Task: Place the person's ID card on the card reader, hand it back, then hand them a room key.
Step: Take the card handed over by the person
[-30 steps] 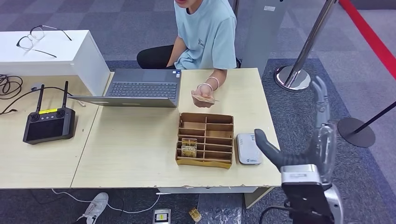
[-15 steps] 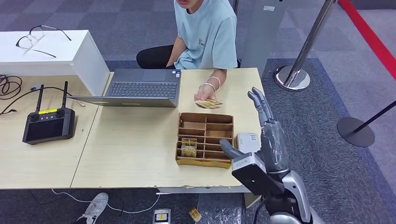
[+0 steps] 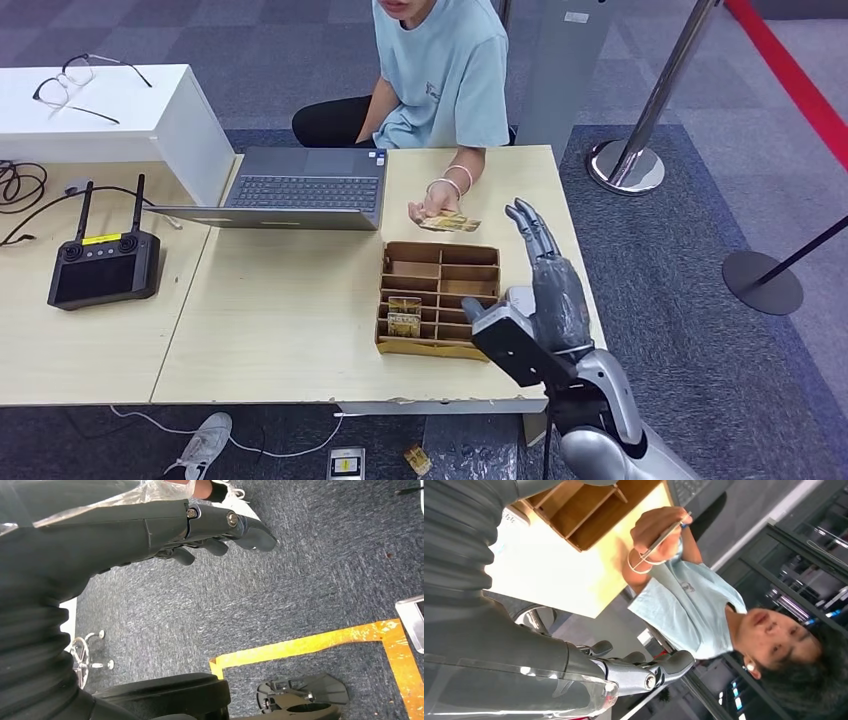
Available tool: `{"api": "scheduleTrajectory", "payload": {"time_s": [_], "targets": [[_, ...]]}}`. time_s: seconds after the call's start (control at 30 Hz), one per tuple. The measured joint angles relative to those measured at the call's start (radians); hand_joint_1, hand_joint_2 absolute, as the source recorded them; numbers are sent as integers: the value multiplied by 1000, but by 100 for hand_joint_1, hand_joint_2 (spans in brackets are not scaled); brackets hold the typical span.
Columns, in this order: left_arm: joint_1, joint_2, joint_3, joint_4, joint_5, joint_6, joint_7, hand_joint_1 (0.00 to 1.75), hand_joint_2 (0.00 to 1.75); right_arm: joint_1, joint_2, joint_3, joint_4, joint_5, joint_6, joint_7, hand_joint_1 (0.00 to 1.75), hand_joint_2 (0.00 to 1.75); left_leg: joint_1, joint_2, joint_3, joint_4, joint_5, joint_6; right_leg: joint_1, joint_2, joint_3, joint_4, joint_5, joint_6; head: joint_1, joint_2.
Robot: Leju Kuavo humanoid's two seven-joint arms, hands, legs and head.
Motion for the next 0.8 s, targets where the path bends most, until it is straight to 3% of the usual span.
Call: {"api": "scheduleTrajectory", "payload": {"time_s": [0.47,0.67,0.73,0.8], "targets": [[-2,2,-28,0,-45,-19,-3,0,175,-167,11,11,229,-61,24,29,0,175,0,0,0,0,0,0,0,0,0,0,0,0,0,0],[-4,8,-46,0,-58,-21,-1,0,175,-234,28,17,353,-23,3,17,0,175,0,0,0,0,0,0,0,0,0,0,0,0,0,0],[-4,10,-50,0,-62,-21,1,0,175,-241,35,20,388,20,-17,16,10,175,0,0,0,0,0,0,0,0,0,0,0,0,0,0],[-5,12,-53,0,-64,-22,4,0,175,-243,45,24,420,50,-39,11,40,175,0,0,0,0,0,0,0,0,0,0,0,0,0,0]]}}
